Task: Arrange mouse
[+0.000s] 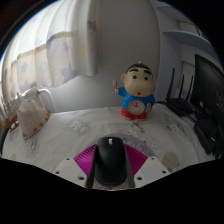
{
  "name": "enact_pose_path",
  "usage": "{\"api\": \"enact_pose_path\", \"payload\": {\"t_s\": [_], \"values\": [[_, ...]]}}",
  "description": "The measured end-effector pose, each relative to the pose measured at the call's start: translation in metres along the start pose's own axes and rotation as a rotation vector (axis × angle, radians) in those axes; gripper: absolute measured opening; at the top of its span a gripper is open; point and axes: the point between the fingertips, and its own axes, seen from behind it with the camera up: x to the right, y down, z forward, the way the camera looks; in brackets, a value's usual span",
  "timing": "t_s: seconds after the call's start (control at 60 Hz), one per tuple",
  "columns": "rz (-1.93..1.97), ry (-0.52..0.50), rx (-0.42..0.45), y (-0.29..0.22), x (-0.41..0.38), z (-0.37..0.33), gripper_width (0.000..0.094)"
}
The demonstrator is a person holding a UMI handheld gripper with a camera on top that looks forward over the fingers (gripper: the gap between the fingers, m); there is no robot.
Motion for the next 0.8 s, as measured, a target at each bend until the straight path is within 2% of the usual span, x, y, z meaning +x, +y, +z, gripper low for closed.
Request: {"api": "enact_pose_path", "payload": {"t_s": [0.15,0.2,0.25,0.3,0.367,0.517,0.6,0.8], "values": [[-0.013,0.036,-0.043,0.035,0.023,0.023,0.0519],[-0.003,0.039,-0.053,0.038,0.026,0.023,0.0638],[-0.002,0.052,-0.049,0.035,0.029,0.017,0.0859],[0.010,0.073,-0.057,0.029,0.032,0.005,0.0835],[0.039,0.075,-0.060,0.016,0.025,-0.023,0.0854],[0.088,-0.030,-0.116,-0.002,-0.029,-0.114,0.0851],[0.087,-0.051,-0.170,0.003,-0.054,-0.160,0.0850],[0.031,-0.047,-0.226,0.022,-0.082,-0.232,0.0851]]}}
